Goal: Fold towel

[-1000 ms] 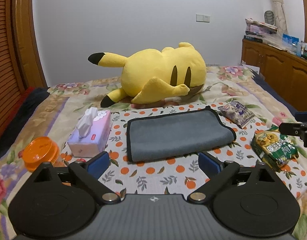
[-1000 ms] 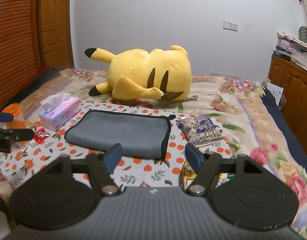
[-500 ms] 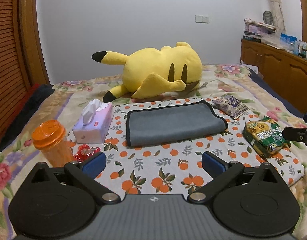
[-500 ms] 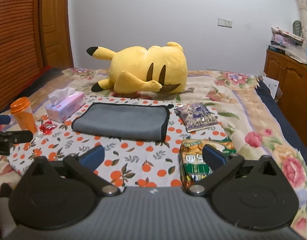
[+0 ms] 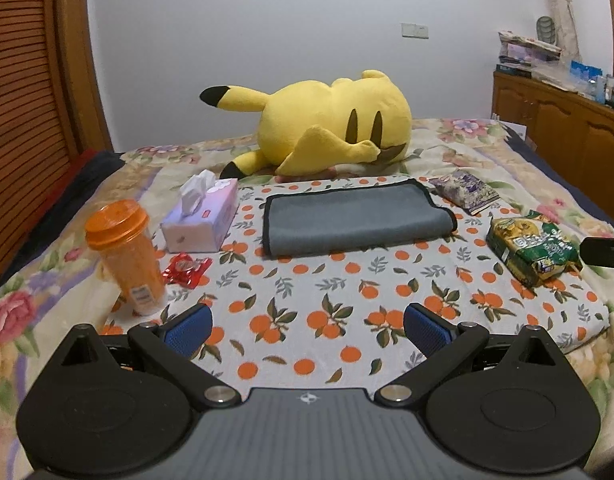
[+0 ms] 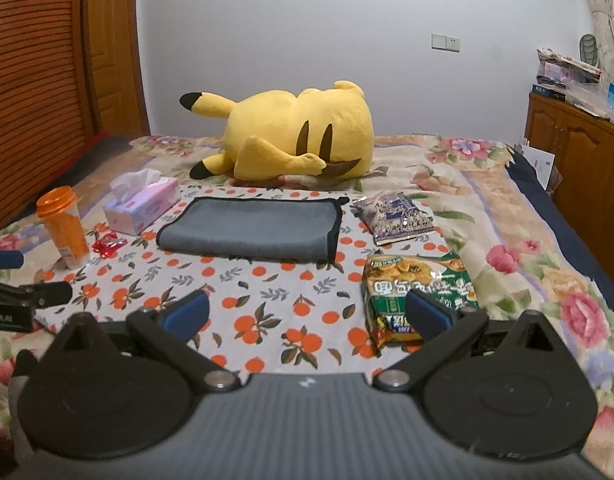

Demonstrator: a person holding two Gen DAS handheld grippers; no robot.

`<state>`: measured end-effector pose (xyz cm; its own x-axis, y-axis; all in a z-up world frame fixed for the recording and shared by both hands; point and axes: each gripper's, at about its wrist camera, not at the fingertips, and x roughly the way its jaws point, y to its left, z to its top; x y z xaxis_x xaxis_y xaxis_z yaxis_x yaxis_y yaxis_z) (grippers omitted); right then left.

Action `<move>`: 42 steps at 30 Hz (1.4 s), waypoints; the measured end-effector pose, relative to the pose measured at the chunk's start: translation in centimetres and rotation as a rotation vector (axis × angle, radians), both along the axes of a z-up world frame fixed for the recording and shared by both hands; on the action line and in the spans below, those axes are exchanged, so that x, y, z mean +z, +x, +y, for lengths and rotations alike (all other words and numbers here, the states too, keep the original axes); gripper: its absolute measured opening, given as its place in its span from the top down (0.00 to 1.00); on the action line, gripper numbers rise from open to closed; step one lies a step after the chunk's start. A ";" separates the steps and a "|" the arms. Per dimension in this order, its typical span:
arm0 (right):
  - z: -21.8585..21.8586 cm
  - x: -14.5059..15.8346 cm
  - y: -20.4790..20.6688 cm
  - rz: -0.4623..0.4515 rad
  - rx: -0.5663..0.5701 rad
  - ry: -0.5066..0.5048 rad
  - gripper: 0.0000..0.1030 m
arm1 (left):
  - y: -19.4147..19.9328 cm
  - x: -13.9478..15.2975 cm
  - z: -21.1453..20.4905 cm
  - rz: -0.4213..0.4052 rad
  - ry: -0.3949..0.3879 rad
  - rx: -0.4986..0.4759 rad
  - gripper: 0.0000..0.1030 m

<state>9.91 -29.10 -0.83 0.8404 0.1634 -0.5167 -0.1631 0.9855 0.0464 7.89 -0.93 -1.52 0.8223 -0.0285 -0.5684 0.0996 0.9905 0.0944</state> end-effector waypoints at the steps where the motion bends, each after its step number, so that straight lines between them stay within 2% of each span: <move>1: 0.1 0.0 -0.3 0.001 0.004 0.001 0.00 | -0.3 -0.1 0.0 0.000 0.005 0.003 0.00; 23: 1.5 -0.6 -4.2 0.000 0.034 0.012 0.00 | -4.8 -1.3 -0.2 0.010 -0.012 -0.012 0.00; 42: 2.0 -2.0 -4.3 0.014 0.018 -0.047 0.00 | -5.4 -2.7 0.0 0.009 0.016 -0.001 0.00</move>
